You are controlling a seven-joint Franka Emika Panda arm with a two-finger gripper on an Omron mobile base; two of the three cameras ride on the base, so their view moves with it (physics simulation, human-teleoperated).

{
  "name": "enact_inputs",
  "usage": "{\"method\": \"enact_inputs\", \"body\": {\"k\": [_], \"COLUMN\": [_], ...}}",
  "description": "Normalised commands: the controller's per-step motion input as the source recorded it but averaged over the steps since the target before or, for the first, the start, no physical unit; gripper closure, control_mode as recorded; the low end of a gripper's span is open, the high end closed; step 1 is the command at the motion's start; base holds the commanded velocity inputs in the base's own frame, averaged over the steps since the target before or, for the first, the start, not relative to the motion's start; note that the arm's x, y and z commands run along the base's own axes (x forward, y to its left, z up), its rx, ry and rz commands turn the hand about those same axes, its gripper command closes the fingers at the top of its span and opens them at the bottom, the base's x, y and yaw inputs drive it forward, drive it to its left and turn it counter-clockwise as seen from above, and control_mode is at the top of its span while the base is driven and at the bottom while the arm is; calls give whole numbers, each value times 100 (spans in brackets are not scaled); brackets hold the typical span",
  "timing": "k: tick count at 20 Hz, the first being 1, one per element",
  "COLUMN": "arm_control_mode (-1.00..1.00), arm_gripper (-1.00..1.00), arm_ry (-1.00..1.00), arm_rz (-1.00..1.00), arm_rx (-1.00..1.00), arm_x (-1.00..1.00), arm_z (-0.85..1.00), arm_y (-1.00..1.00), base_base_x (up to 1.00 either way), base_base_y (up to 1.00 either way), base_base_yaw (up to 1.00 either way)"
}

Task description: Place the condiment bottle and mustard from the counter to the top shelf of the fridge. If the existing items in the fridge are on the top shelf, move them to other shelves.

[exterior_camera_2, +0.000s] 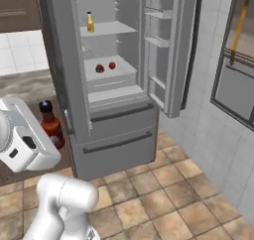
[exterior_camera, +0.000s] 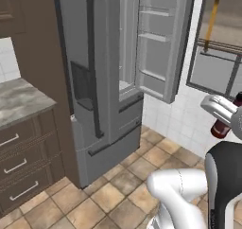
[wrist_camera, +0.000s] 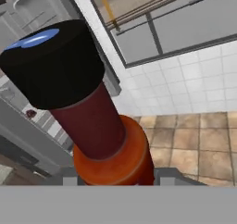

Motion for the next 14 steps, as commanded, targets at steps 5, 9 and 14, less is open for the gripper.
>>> {"method": "enact_inputs", "body": {"k": [5, 9, 14], "arm_control_mode": [100, 100, 100], "arm_gripper": [100, 100, 100], "arm_ry": [0, 0, 0], "arm_rz": [0, 0, 0], "arm_rx": [0, 0, 0], "arm_x": [0, 0, 0], "arm_z": [0, 0, 0], "arm_y": [0, 0, 0], "base_base_x": [100, 56, 37], "base_base_y": [-55, -31, -7], "base_base_yaw": [27, 74, 94]}}
